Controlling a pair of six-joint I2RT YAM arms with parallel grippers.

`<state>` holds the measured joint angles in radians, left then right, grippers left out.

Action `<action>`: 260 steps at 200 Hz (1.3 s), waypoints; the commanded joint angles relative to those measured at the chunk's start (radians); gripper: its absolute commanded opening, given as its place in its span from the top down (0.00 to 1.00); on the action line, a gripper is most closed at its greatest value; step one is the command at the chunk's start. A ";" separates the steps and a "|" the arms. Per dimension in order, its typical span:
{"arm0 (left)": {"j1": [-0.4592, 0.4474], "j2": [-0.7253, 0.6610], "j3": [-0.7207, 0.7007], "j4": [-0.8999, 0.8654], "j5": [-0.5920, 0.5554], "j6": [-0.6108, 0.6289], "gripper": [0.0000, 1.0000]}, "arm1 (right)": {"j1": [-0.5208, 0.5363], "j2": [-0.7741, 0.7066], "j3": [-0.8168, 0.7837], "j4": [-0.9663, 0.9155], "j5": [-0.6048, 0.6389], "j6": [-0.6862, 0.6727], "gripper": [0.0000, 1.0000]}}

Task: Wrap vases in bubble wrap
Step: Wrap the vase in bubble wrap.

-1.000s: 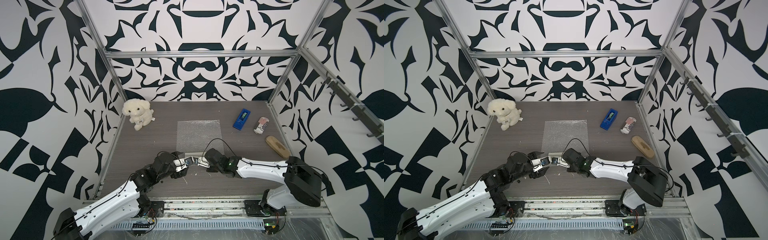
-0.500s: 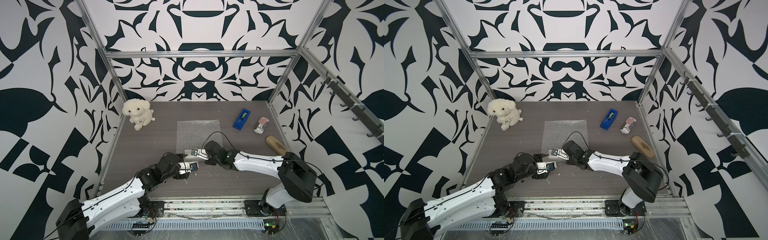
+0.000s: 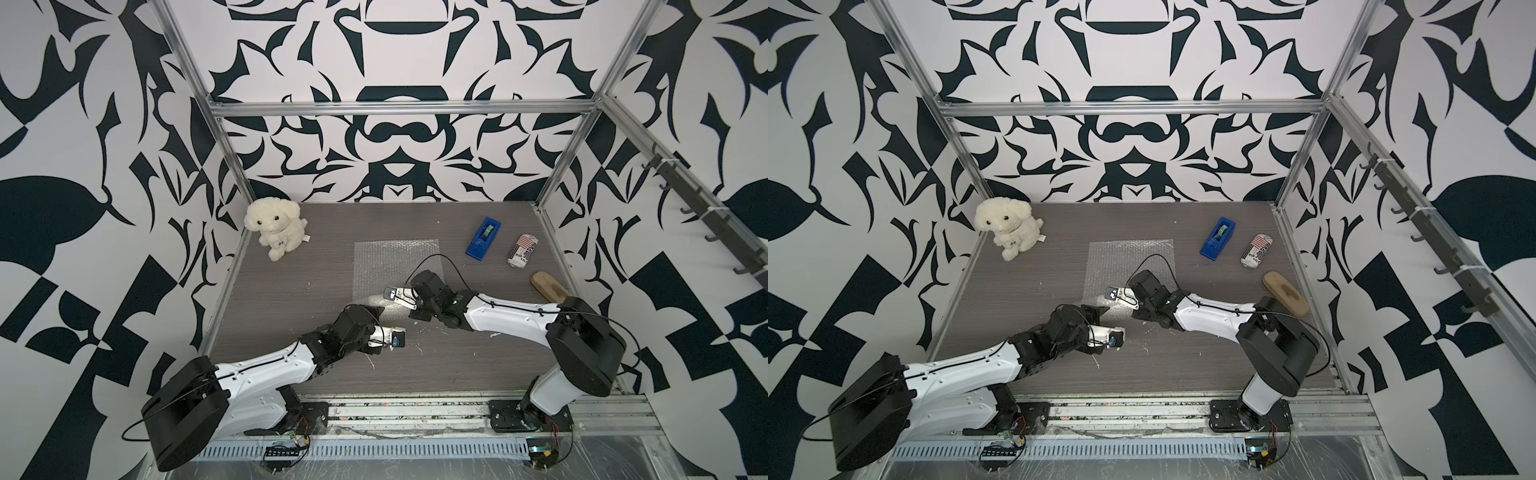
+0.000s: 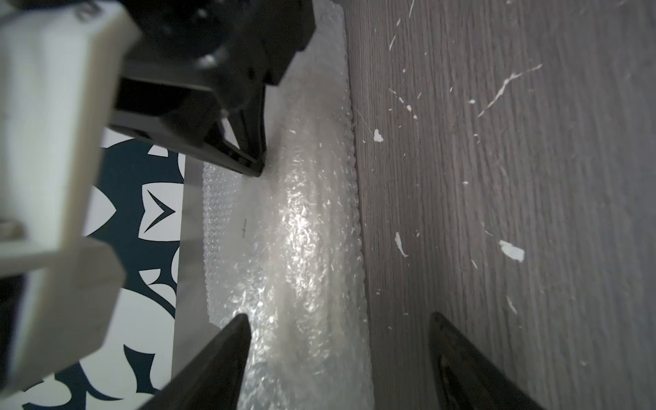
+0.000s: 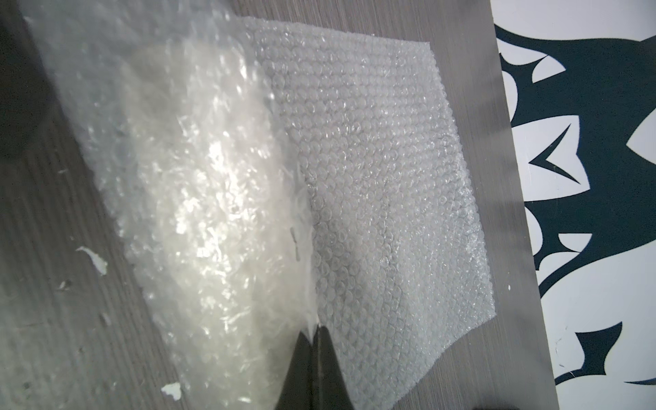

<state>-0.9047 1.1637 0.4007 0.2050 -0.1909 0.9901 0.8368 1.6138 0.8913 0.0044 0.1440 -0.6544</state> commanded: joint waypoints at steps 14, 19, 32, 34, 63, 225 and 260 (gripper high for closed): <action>0.029 0.128 0.017 0.198 -0.040 0.061 0.21 | -0.008 0.036 0.024 -0.100 -0.067 -0.013 1.00; 0.037 0.153 0.023 0.212 -0.035 0.060 0.21 | -0.012 0.041 0.026 -0.097 -0.071 -0.015 1.00; 0.050 0.199 0.040 0.230 -0.015 0.066 0.21 | -0.020 0.058 0.033 -0.094 -0.071 -0.020 1.00; 0.051 0.206 0.042 0.235 -0.015 0.067 0.21 | -0.021 0.061 0.035 -0.094 -0.070 -0.020 1.00; 0.067 0.283 0.057 0.282 -0.014 0.079 0.17 | -0.032 0.091 0.071 -0.117 -0.085 -0.024 1.00; 0.157 0.438 0.252 -0.105 0.187 0.035 0.31 | -0.089 0.068 0.117 -0.121 -0.175 -0.007 0.90; 0.205 0.497 0.324 -0.227 0.231 0.004 0.31 | -0.151 0.010 0.120 -0.066 -0.193 0.029 0.51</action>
<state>-0.7300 1.5982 0.6983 0.1818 -0.0315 1.0466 0.7116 1.6867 1.0019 -0.0425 0.0090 -0.6621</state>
